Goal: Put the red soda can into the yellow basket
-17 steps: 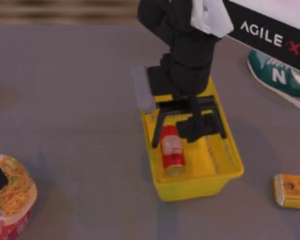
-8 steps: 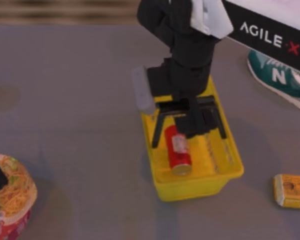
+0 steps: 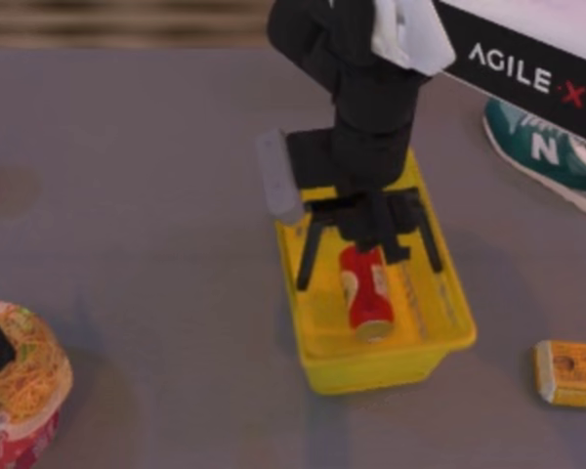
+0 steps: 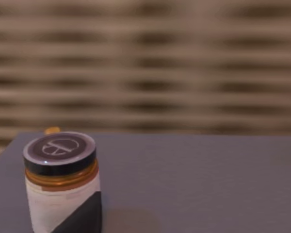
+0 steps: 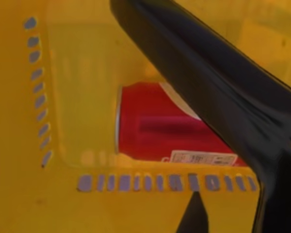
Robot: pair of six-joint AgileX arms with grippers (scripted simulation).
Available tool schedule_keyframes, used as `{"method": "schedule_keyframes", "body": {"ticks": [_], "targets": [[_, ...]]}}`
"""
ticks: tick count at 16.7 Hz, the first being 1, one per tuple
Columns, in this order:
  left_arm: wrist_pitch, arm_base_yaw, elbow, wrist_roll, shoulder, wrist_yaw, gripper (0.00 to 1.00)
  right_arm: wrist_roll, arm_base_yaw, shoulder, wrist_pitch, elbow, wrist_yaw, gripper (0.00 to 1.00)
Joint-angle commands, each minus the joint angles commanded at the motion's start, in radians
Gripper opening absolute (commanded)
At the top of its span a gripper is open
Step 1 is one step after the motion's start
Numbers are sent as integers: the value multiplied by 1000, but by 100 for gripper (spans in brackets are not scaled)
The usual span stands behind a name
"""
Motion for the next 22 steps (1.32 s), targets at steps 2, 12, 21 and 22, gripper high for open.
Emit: {"method": "schedule_keyframes", "body": {"ticks": [2,12,21,22], "targets": [[0,0,0,0,0,0,100,0,0,0,0,0,0,0],[0,0,0,0,0,0,100,0,0,0,0,0,0,0],[0,0,0,0,0,0,100,0,0,0,0,0,0,0],[0,0,0,0,0,0,100,0,0,0,0,0,0,0]]}}
